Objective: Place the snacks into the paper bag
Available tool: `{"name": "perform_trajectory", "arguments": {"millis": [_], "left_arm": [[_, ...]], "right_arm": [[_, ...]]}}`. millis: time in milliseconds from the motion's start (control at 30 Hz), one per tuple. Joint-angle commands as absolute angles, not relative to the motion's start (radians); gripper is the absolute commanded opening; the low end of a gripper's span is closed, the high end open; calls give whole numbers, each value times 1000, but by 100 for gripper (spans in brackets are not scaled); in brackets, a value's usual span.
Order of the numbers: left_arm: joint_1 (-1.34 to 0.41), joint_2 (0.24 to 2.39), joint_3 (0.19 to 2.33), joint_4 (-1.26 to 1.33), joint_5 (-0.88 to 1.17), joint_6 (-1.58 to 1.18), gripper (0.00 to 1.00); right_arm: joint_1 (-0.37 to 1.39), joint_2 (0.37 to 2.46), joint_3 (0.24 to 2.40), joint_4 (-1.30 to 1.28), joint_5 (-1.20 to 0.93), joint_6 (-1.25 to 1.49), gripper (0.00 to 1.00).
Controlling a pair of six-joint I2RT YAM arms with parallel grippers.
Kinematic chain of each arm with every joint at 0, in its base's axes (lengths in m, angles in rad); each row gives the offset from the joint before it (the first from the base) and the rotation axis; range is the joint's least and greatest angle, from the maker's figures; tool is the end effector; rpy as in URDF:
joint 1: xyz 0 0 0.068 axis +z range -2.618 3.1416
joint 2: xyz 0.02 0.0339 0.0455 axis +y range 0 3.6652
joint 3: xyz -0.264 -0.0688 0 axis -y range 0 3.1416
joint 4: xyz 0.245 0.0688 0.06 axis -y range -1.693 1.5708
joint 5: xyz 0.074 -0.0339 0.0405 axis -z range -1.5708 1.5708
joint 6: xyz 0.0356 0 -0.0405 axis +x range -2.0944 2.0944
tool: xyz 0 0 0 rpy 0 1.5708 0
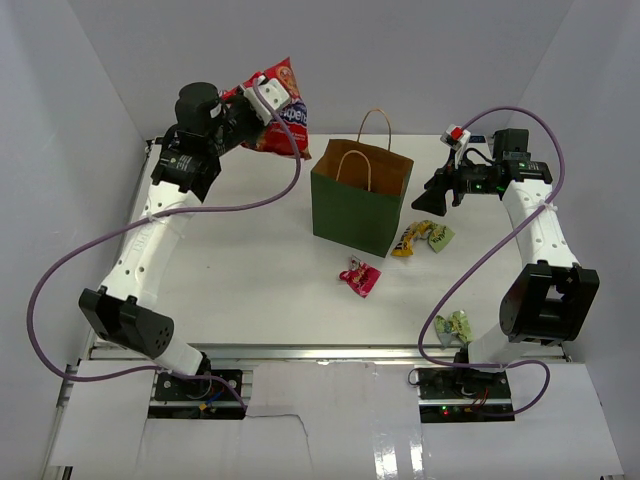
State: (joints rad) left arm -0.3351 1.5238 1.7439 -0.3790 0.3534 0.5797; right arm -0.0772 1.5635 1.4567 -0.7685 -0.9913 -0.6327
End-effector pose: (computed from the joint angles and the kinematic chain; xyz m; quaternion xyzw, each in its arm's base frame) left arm 0.3167 -0.1233 0.4723 0.4332 0.6218 -0.0549 0.6502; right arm 0.3293 0.0044 0.3393 -0.3826 0.7509 0.3151 0.4365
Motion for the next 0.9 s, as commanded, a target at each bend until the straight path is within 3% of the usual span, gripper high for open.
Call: {"name": "perform_trajectory", "arguments": {"millis": [0,533,867], "left_arm": [[-362,1456,1850,-209,383,684,0],[-468,1644,2083,-187,512,822,0],[-480,1712,2114,-178,578,942,0]], "right_arm": [[-80,1543,1483,-785,-1020,-641,89],[-80,1551,1491,-781,-1034,-627,89],[-80,1552,1485,-775,-1049,-618,89]]}}
